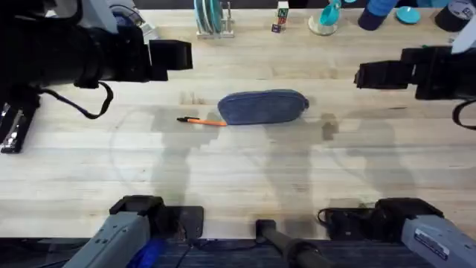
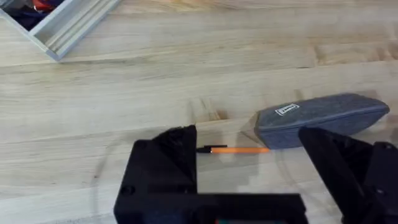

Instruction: Unzip the bag, pick up the pens from the table one at a time and place them inside, then zip the bag closed.

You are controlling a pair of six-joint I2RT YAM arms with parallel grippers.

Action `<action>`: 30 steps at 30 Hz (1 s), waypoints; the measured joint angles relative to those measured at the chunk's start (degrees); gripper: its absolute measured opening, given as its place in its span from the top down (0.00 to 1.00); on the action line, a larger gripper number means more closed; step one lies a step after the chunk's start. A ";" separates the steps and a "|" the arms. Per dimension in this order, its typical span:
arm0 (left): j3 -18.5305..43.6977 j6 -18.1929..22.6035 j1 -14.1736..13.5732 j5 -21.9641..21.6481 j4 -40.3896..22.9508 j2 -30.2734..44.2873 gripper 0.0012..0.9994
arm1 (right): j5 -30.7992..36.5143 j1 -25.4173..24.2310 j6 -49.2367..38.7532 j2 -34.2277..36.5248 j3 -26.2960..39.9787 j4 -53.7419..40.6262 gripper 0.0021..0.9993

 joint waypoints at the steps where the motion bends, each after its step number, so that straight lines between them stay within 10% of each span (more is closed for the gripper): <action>1: 0.00 0.00 0.00 0.00 0.00 0.00 0.01 | 0.00 0.00 0.00 0.00 0.00 0.00 0.00; 8: 0.00 3.40 0.00 2.81 -0.09 0.00 0.01 | 0.00 0.00 0.00 0.00 0.00 -0.43 0.00; 30: 0.00 31.05 0.80 19.52 -6.65 2.26 0.01 | -0.01 0.00 0.00 0.00 0.00 -0.85 0.00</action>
